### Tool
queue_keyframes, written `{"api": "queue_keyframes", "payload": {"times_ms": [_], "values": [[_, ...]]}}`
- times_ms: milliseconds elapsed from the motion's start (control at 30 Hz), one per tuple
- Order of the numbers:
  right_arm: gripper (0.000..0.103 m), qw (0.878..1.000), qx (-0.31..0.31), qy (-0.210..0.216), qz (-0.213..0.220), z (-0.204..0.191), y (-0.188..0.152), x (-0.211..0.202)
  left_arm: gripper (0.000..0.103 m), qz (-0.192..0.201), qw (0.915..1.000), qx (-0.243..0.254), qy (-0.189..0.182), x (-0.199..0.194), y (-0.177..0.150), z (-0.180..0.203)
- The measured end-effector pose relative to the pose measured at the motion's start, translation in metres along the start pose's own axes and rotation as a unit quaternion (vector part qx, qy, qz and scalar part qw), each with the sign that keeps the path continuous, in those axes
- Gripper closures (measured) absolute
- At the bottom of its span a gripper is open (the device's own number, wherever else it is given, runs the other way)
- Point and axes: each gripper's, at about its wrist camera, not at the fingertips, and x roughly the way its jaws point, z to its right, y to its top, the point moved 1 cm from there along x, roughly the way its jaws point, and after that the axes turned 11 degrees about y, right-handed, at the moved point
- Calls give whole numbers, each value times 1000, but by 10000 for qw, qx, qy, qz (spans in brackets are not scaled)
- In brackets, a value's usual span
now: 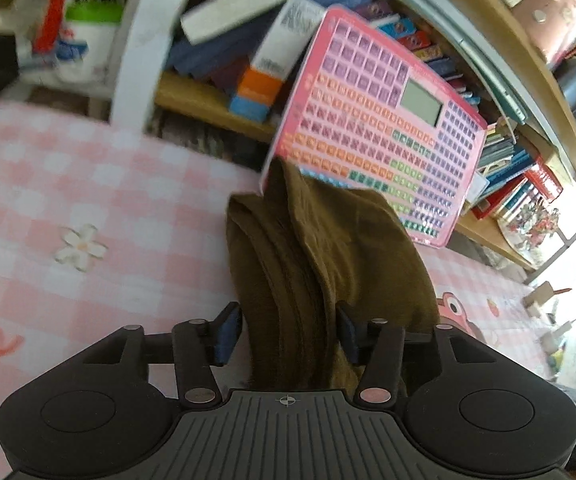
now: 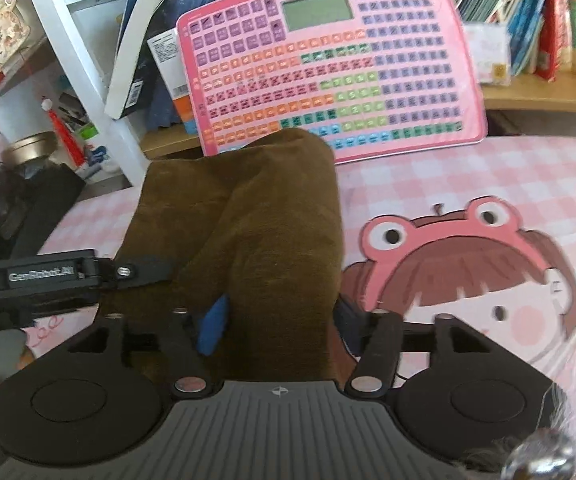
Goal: Fold clothes
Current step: 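Fold the pants over with the left gripper while the right gripper grasps them too, then lay the folded pants stack on the mat and open both grippers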
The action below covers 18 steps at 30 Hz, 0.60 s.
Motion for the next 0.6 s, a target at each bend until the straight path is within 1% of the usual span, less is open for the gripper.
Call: {"api": "queue_keyframes", "payload": {"times_ms": [33, 100, 167, 200, 233, 267, 367, 433, 533, 600], "values": [[36, 10000, -41, -59, 27, -2, -2, -6, 48, 113, 9999, 43, 62, -8, -1, 0], [35, 9997, -128, -174, 83, -6, -5, -19, 46, 316, 9993, 81, 178, -26, -4, 2], [34, 9991, -259, -308, 112, -12, -12, -32, 39, 480, 9984, 110, 291, -45, -11, 5], [32, 9987, -325, -375, 125, -14, -16, -39, 38, 557, 9978, 127, 347, -54, -15, 7], [31, 9981, -408, -433, 134, -17, -21, -45, 35, 614, 9972, 149, 410, -62, -19, 9], [31, 9975, -493, -491, 143, -20, -25, -51, 32, 634, 9966, 176, 493, -71, -26, 12], [27, 9958, -672, -590, 204, -27, -39, -69, 30, 572, 9961, 198, 646, -90, -44, 19], [24, 9956, -673, -607, 253, -29, -47, -81, 28, 512, 9957, 227, 736, -99, -57, 24], [21, 9956, -641, -617, 299, -31, -58, -95, 24, 487, 9934, 356, 981, -110, -76, 34], [19, 9951, -642, -683, 302, -32, -66, -102, 21, 483, 9923, 459, 1044, -116, -86, 40]]}}
